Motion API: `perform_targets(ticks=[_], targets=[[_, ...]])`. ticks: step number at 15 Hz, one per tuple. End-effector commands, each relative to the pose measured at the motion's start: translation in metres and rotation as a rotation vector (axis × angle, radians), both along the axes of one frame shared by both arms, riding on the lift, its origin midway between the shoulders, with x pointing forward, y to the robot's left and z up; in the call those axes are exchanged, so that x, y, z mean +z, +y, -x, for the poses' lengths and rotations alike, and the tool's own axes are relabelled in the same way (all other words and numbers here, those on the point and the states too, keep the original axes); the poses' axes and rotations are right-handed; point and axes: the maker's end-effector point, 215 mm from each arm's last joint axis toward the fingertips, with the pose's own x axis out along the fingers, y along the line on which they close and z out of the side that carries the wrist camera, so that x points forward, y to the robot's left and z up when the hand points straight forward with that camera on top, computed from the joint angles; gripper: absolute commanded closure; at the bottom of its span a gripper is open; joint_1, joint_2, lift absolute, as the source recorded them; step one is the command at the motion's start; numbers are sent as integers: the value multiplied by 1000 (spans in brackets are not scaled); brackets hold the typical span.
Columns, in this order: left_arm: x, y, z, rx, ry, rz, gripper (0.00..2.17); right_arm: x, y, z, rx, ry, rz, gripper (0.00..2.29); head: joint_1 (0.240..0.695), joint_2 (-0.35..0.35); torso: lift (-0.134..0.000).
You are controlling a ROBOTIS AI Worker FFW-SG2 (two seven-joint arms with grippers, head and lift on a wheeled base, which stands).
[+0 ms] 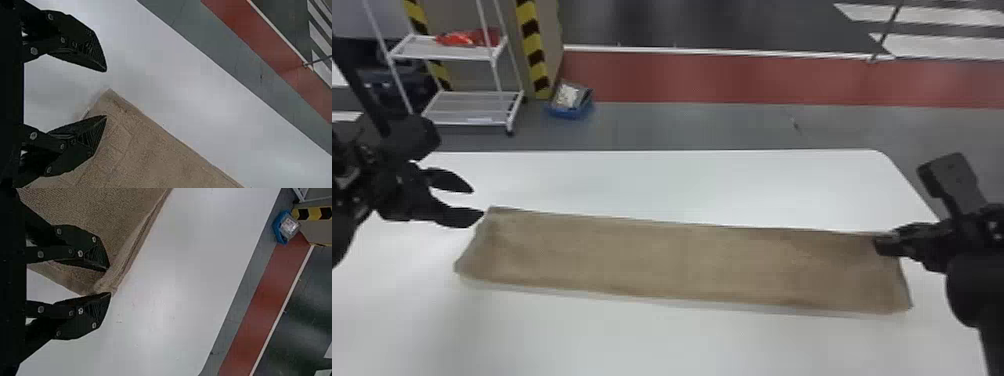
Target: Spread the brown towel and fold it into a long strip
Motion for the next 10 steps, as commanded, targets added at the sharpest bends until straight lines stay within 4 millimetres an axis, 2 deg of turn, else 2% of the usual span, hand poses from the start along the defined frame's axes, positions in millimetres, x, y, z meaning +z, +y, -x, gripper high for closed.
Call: perform_targets(ticks=[1, 2, 3, 5, 7, 8, 10], targets=[[0, 7, 2, 19, -7, 11, 518, -1, -8, 0, -48, -5, 19, 319, 695, -68, -125], [1, 10, 3, 26, -10, 16, 518, 0, -16, 0, -80, -16, 44, 87, 695, -70, -125], [4, 15, 5, 35, -16, 21, 518, 0, -17, -1, -89, -20, 46, 56, 695, -73, -125], [13, 29, 11, 68, -44, 53, 495, -1, -22, 4, -116, -21, 36, 66, 695, -75, -125], [29, 42, 21, 126, -91, 154, 454, 7, -23, 12, -134, -44, 12, 76, 695, -63, -125], [31, 49, 28, 211, -80, 246, 336, 8, -26, 21, -144, -51, 0, 80, 695, -59, -125], [21, 51, 42, 349, -2, 364, 302, 19, -33, 37, -168, -76, -13, 80, 695, -49, -125]])
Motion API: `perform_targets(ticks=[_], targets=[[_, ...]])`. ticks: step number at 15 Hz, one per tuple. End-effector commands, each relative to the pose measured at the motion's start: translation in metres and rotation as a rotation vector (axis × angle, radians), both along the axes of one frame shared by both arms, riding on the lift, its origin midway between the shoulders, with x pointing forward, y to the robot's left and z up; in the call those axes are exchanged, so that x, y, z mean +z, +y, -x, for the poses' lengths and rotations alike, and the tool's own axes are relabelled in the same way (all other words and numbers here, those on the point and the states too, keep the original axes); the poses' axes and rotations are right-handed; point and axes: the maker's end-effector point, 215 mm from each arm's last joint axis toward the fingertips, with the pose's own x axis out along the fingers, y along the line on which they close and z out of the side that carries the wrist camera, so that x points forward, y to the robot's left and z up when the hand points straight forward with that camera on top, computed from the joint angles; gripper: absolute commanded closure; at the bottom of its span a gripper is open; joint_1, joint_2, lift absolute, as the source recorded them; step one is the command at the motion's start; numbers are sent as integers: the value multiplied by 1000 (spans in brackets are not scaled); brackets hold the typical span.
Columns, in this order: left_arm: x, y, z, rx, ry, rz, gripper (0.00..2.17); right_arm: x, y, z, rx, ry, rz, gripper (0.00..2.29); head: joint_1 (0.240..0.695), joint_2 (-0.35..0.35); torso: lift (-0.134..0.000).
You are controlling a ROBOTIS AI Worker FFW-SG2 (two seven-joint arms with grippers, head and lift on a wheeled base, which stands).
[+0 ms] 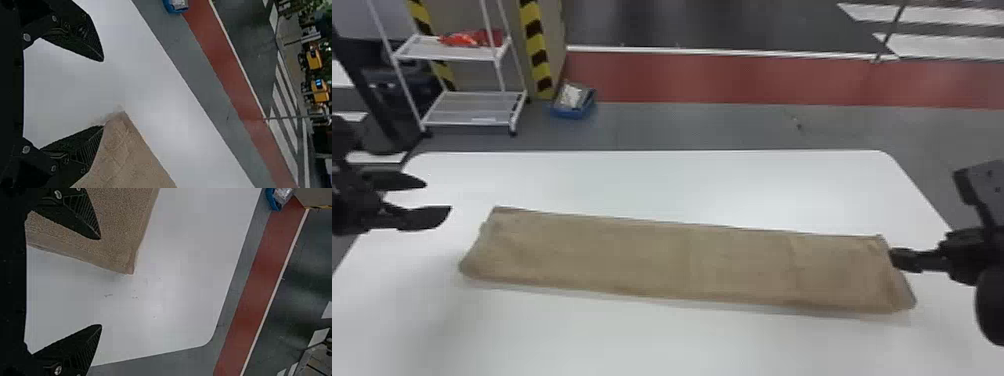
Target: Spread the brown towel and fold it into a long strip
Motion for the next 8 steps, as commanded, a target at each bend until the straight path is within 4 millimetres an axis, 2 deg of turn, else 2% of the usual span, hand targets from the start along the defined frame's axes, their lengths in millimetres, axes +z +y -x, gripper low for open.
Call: perform_targets(ticks=[1, 4, 8], targets=[[-16, -3, 21, 131, 114, 160, 259, 16, -8, 18, -35, -35, -23, 83, 695, -46, -125], [-40, -22, 49, 265, 302, 336, 259, 25, -22, 48, -79, -48, -36, 87, 695, -60, -125], [-58, -35, 62, 328, 407, 365, 262, 27, -36, 71, -104, -52, -35, 90, 695, -115, -125]])
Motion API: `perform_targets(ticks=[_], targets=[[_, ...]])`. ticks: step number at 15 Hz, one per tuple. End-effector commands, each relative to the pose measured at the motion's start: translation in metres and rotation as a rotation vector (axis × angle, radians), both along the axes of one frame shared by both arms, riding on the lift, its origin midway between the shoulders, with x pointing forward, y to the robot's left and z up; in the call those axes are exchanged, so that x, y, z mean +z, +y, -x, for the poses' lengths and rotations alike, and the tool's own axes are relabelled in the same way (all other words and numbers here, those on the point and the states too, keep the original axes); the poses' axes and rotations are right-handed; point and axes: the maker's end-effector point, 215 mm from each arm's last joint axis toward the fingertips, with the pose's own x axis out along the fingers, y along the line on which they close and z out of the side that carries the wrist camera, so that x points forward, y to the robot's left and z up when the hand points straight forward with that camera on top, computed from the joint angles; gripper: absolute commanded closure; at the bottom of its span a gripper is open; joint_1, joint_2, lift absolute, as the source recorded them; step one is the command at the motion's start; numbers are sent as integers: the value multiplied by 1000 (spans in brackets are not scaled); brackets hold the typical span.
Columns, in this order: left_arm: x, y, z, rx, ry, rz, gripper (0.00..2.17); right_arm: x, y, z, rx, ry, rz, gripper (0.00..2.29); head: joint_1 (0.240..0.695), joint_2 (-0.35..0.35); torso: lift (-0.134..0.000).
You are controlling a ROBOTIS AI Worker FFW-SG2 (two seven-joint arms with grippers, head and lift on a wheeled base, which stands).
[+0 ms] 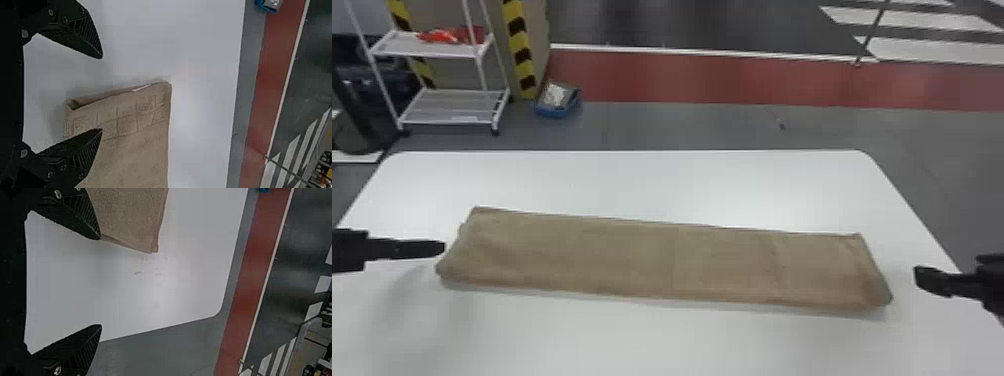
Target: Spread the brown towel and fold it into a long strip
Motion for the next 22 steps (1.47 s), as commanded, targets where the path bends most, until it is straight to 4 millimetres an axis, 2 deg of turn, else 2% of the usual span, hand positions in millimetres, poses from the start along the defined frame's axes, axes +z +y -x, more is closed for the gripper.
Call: perform_targets(ticks=[1, 4, 5, 9, 10, 12, 16, 22], targets=[[-7, -9, 5, 7, 43, 10, 262, 0, -8, 10, -10, -1, -1, 90, 695, -123, -125], [-15, -21, 14, 10, 104, 29, 269, 4, -11, 12, -13, -11, 2, 90, 695, -155, -125], [-17, -24, 14, 0, 110, 24, 400, 4, -11, 12, -13, -11, 1, 90, 695, -161, -125], [-25, -30, 15, -23, 139, 15, 1372, -2, -1, 15, 15, 7, -15, 100, 695, -177, -125], [-25, -30, 15, -23, 138, 17, 1548, -3, 6, 15, 38, 18, -26, 134, 695, -175, -125], [-22, -30, 16, -26, 132, 25, 1733, -4, 25, 15, 117, 36, -28, 157, 695, -164, -125], [-22, -26, 26, -24, 128, 34, 1733, -15, 54, 21, 264, 113, 30, 174, 695, -121, -125], [-24, -26, 29, -26, 131, 39, 1733, -49, 74, 12, 402, 311, 349, 174, 695, -86, -125]])
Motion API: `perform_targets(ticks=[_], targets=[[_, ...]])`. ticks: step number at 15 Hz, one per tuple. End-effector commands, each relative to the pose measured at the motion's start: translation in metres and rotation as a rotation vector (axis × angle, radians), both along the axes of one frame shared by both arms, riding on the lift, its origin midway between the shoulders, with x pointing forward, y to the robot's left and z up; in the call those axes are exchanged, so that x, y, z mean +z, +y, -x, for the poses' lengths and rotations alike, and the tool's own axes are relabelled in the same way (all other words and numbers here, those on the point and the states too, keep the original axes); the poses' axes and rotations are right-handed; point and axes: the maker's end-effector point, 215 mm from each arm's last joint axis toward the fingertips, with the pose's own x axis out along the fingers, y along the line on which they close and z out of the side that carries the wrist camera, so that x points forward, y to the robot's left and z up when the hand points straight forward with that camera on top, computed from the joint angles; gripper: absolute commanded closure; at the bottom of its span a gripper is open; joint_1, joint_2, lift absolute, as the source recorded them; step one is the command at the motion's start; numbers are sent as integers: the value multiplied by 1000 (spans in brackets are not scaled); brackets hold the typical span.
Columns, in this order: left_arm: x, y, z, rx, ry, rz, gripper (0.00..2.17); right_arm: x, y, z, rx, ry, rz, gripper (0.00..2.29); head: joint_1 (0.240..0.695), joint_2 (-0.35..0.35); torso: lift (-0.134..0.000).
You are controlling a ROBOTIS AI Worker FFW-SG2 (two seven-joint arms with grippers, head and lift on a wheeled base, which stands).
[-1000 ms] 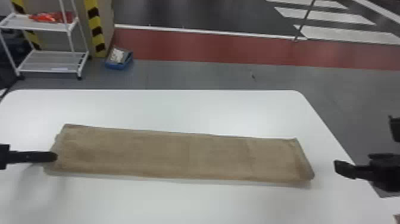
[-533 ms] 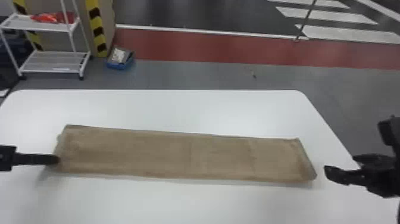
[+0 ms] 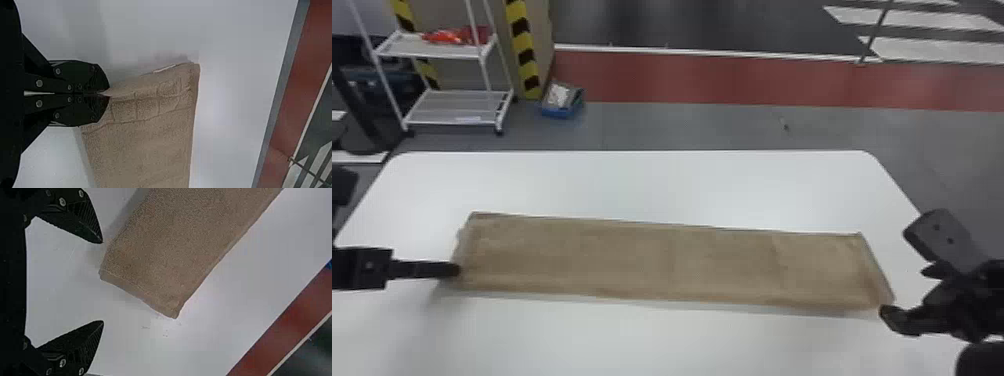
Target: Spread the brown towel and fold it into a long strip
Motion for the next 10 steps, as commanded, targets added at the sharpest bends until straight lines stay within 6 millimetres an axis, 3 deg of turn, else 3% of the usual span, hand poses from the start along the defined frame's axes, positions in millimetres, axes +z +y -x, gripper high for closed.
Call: perform_targets(ticks=[1, 3, 5, 6, 9, 10], targets=[[-1, 1, 1, 1, 0, 0, 1733, -13, 11, -2, 56, 53, 76, 174, 695, -82, -125], [0, 4, 0, 6, -5, -2, 1733, -22, 19, -1, 84, 83, 87, 265, 695, -65, -125], [0, 4, 0, 5, -7, -2, 1733, -32, 24, -4, 108, 112, 107, 498, 695, -54, -125], [0, 4, 1, 7, -4, -1, 1733, -34, 28, -7, 117, 120, 99, 650, 695, -49, -125], [0, 4, 1, 7, -4, -1, 1733, -37, 28, -20, 117, 126, 100, 1430, 695, -37, -125], [-2, 4, 2, 8, -2, 0, 1733, -34, 28, -27, 116, 110, 101, 1474, 695, -36, -125]])
